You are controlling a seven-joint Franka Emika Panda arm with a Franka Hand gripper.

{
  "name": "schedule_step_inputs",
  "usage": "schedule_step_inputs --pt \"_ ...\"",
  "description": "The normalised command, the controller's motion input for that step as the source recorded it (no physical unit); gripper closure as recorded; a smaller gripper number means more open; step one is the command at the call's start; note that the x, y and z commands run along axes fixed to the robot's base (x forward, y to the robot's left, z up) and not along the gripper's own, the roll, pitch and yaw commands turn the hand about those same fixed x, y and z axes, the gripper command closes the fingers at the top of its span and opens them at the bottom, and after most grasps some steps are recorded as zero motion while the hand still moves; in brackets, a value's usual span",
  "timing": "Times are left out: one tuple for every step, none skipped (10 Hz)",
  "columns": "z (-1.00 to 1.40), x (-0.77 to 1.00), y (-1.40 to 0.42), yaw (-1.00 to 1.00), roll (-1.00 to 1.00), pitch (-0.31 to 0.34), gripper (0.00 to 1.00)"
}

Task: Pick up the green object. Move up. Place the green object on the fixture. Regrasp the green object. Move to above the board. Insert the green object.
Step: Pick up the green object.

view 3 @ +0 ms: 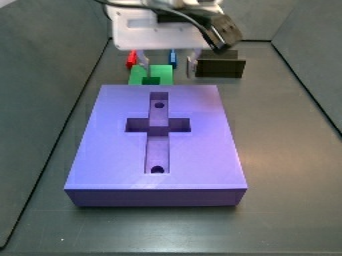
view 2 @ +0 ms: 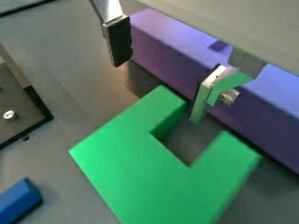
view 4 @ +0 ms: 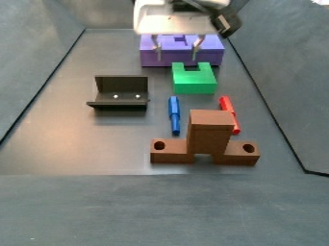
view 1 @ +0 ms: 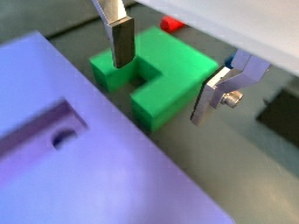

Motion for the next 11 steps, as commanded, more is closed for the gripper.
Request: schedule_step_inputs --pt "-0.31 0.15 0.0 -0.02 0.0 0.0 0.0" --pt "-0.21 0.0 0.0 0.0 0.0 0.0 0.0" --pt "-0.11 -0.13 -0.01 0.0 0.0 -0.013 0.0" --pt "-0.08 -0.29 0.0 0.0 0.01 -0.051 0.0" --pt "-0.22 -0.05 -0.04 0.0 0.0 -0.057 0.0" --pt "-0.32 0.0 -0.04 0.0 0.0 -0.043 0.0" --pt "-0.31 0.06 -0.03 0.0 0.0 -0.036 0.0" --pt "-0.29 0.09 -0.03 -0.01 0.0 -0.033 0.0" --pt "-0.21 0.03 0.0 0.0 0.0 -0.021 0.0" --pt "0.0 0.0 0.0 0.0 0.0 0.0 0.0" --pt "0.0 0.0 0.0 0.0 0.0 0.0 1.0"
